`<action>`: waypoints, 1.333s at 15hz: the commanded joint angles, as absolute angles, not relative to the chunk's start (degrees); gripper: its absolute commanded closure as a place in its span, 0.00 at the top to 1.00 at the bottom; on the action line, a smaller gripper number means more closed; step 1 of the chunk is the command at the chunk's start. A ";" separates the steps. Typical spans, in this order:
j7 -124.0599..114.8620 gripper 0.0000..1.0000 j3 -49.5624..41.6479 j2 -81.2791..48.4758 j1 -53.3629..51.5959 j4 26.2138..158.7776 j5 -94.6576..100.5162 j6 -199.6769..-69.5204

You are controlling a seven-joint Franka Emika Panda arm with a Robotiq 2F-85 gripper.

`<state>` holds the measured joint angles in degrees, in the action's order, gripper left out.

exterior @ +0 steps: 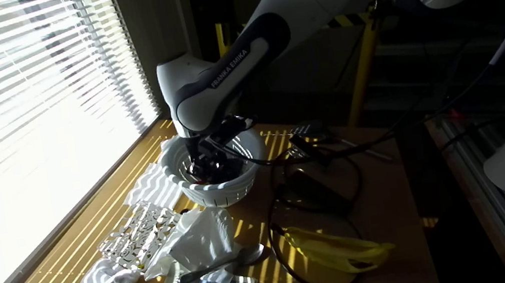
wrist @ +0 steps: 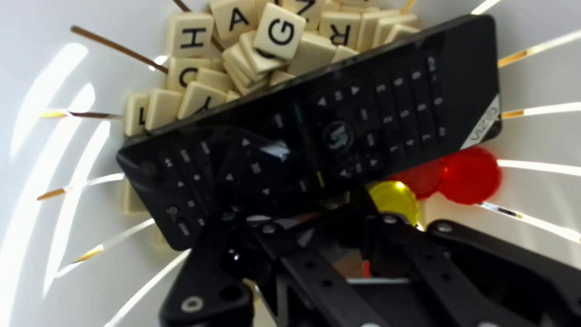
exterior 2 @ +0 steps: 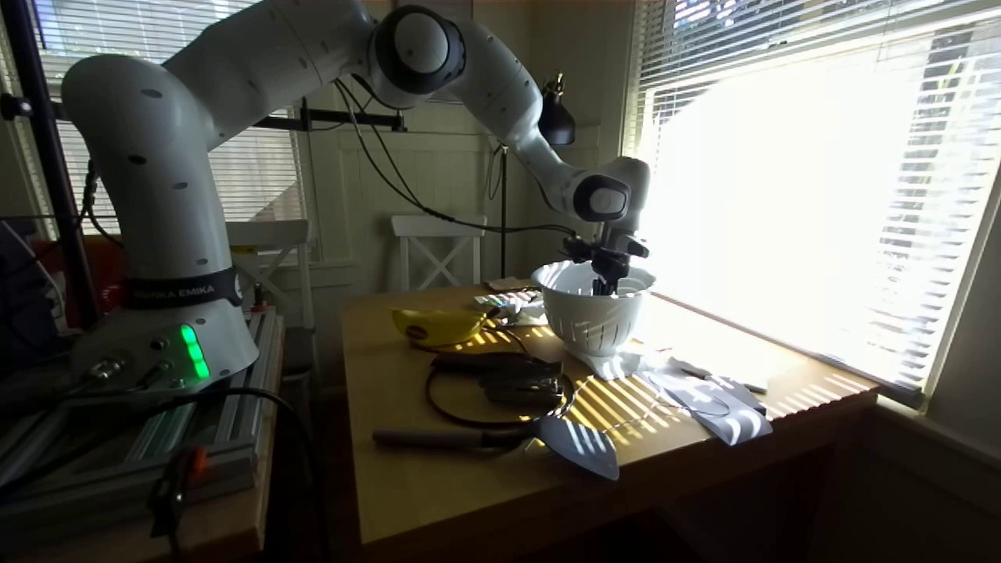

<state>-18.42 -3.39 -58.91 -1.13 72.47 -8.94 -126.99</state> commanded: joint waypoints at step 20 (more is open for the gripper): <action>-15.58 0.62 -1.82 -45.41 -3.16 85.54 -8.37 -125.76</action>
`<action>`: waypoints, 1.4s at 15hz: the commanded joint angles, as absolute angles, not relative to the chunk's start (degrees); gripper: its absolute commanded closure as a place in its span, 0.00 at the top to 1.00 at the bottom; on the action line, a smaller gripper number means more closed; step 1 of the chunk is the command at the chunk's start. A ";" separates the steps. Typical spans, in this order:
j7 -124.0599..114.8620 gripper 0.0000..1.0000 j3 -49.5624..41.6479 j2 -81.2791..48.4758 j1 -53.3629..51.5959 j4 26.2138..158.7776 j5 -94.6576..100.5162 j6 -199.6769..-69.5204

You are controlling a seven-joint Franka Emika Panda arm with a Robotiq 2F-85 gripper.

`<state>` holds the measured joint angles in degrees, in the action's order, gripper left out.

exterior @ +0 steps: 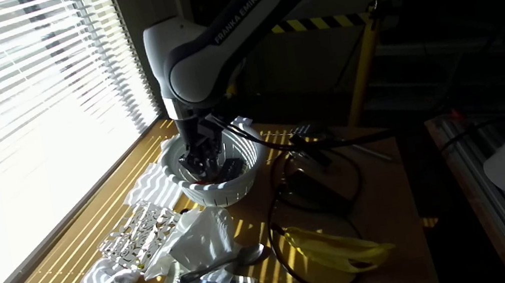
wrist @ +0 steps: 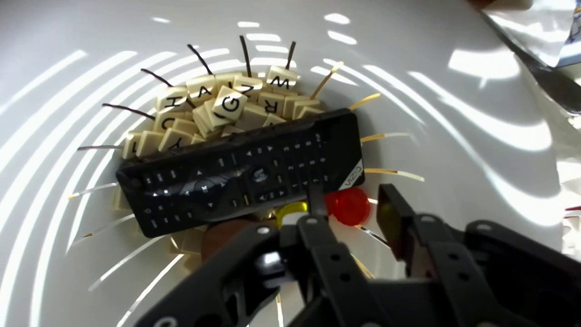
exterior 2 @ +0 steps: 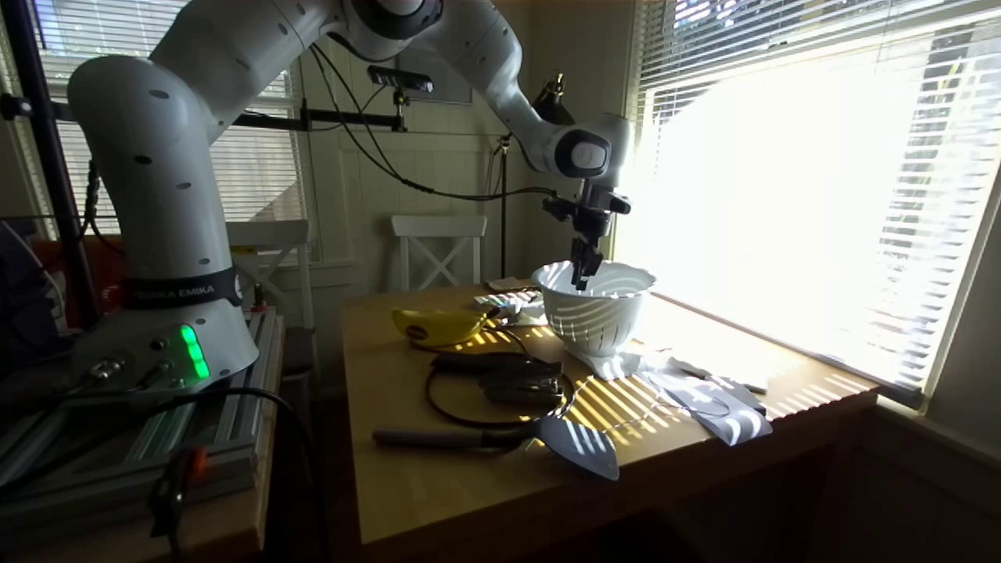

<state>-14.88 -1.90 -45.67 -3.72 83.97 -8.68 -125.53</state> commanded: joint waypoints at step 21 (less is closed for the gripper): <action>-38.41 0.17 -7.93 -57.00 -5.48 77.65 -7.39 -122.94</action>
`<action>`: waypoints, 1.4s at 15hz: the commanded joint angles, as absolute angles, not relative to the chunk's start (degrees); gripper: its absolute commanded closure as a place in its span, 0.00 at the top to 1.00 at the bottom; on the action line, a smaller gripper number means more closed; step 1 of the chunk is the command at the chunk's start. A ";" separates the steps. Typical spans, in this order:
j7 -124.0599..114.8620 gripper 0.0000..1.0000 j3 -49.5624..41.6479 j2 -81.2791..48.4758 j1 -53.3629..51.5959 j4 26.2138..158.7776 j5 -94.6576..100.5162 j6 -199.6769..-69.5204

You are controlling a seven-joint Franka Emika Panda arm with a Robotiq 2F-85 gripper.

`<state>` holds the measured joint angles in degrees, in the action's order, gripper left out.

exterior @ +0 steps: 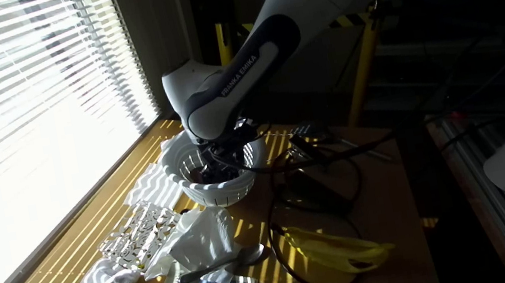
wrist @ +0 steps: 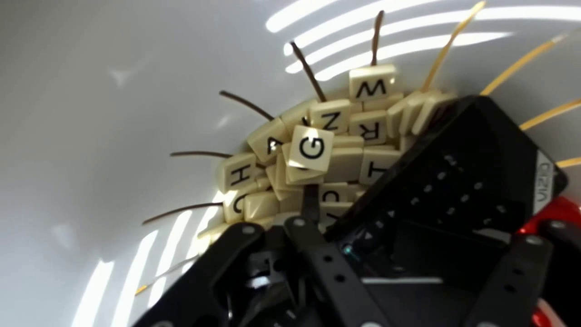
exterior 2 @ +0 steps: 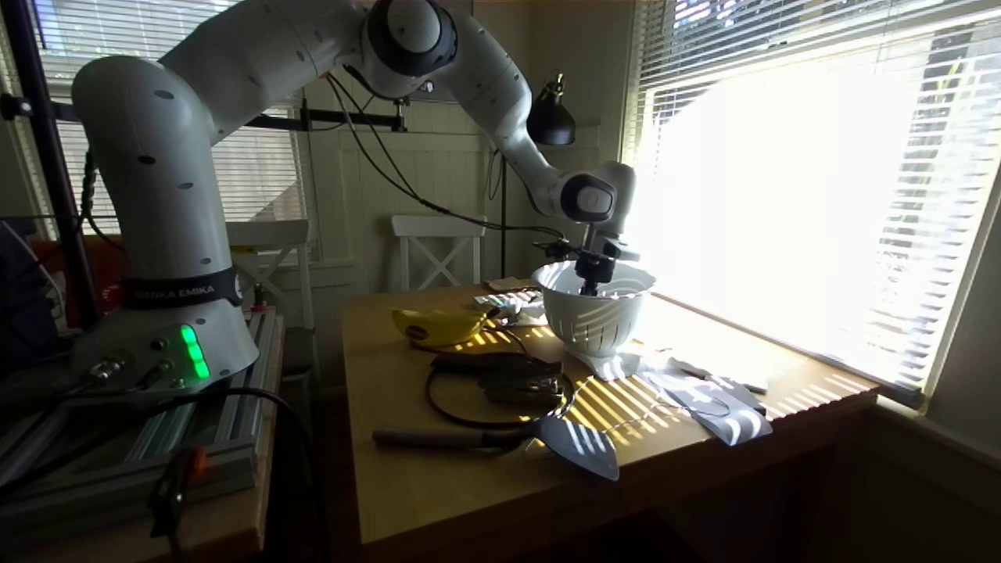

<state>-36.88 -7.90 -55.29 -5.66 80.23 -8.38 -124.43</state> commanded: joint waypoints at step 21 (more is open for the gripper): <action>-18.64 0.47 -2.78 -30.64 -4.72 105.96 -7.65 -151.06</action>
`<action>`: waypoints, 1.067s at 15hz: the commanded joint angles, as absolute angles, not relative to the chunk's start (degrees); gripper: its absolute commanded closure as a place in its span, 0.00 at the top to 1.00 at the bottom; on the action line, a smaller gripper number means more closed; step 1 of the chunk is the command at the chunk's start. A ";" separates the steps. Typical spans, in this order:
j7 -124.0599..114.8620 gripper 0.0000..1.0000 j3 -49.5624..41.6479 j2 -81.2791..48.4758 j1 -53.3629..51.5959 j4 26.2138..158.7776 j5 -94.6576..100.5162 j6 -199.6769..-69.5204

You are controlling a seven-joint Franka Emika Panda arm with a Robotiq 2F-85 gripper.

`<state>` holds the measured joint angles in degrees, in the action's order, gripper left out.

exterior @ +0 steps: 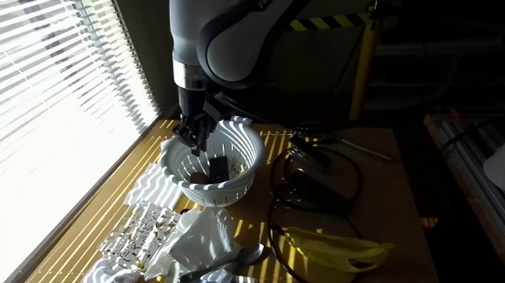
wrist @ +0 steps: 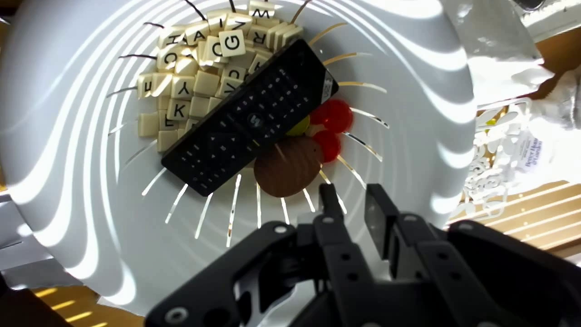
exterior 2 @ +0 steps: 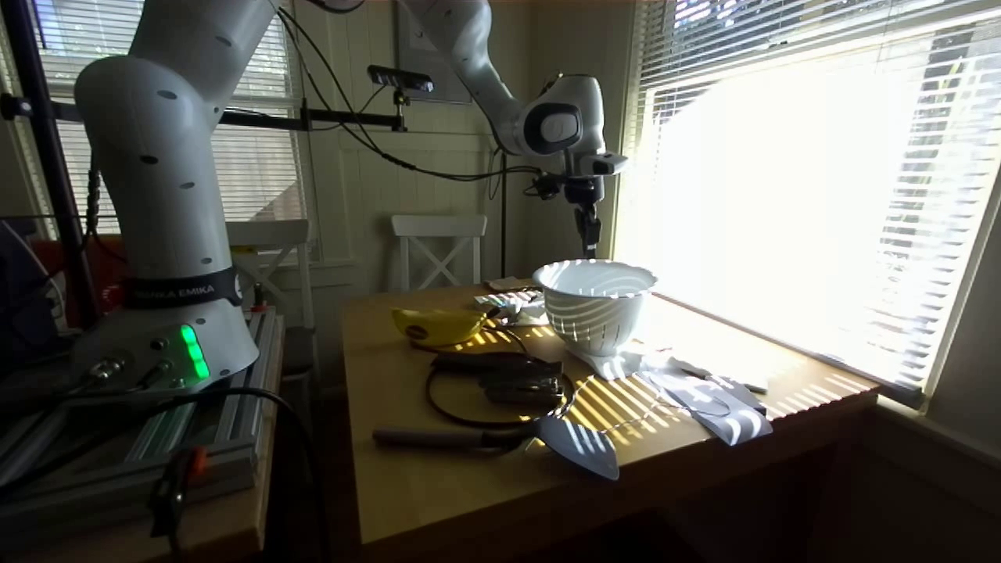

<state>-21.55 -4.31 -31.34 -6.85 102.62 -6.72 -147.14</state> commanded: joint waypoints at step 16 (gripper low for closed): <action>-29.63 1.00 -4.32 -49.38 -3.31 86.85 -10.83 -147.52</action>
<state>-27.50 -4.78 -44.23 -3.46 94.09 -8.24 -152.19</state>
